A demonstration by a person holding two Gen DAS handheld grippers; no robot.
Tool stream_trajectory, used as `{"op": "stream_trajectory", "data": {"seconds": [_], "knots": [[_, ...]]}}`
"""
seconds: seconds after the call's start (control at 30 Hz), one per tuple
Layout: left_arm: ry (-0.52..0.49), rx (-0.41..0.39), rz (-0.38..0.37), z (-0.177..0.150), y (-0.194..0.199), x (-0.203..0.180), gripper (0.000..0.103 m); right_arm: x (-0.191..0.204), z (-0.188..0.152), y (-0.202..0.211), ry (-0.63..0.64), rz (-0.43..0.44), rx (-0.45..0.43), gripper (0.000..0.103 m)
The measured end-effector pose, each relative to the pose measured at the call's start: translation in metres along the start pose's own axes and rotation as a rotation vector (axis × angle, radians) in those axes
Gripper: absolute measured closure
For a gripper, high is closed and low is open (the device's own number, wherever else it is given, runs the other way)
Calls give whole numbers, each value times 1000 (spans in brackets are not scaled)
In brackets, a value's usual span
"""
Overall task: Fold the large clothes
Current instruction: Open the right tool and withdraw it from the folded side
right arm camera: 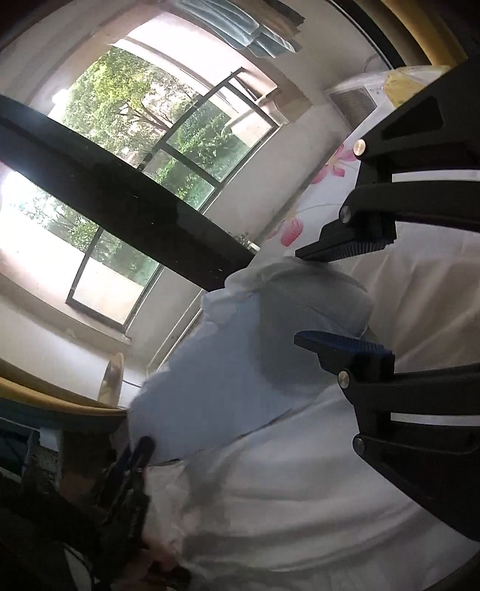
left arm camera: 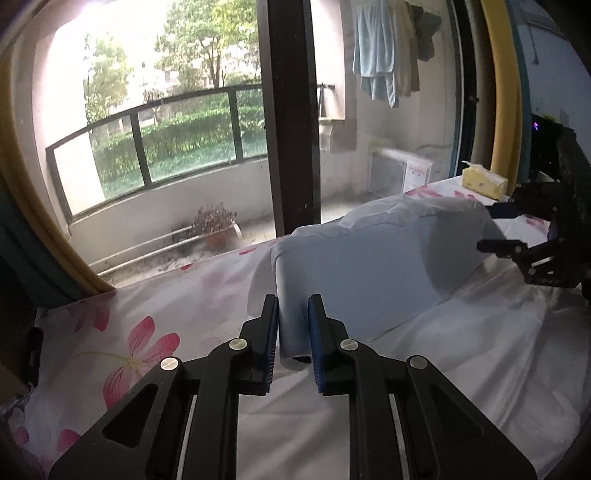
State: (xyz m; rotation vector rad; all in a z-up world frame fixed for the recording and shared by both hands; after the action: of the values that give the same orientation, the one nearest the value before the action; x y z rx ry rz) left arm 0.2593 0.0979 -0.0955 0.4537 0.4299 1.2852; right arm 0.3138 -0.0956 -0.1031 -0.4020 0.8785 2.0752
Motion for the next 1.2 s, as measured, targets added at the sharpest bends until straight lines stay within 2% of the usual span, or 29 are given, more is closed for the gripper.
{"op": "stream_trajectory", "data": {"seconds": [0.13, 0.3, 0.37, 0.4, 0.83, 1.0, 1.1, 1.17, 1.2], "knots": [[-4, -15, -10, -8, 12, -7, 86, 9, -8, 14, 31, 7, 4, 66], [-9, -13, -12, -18, 24, -14, 87, 3, -17, 26, -6, 40, 16, 66], [-15, -13, -15, -20, 29, -17, 88, 3, -19, 32, -23, 69, 17, 71], [-19, -14, -21, -22, 33, -20, 88, 3, -21, 34, -30, 68, 19, 75], [-8, 15, -58, -53, 62, -35, 89, 12, -46, 61, -41, 57, 66, 75], [-6, 12, -60, -58, 76, -40, 89, 9, -57, 71, -96, 42, 91, 75], [11, 17, -46, -54, 77, -35, 89, -4, -45, 77, -183, 79, 79, 75], [29, 10, -38, -47, 76, -29, 89, -14, -28, 77, -225, 94, 56, 71], [37, 2, -34, -45, 76, -27, 89, -17, -20, 76, -240, 104, 45, 62]]}}
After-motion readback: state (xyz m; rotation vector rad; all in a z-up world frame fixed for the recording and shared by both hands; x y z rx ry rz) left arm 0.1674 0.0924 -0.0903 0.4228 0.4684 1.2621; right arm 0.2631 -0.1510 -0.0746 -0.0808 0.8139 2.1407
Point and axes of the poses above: each gripper's, at about its wrist camera, not at the fingertips, and y roughly against the way its jaws point, x to its left, z to its top, the point moved 4 cm from there along -y, roughly the way its jaws point, and after that the axes turned 11 degrees about -z, right-handed, at the moved point
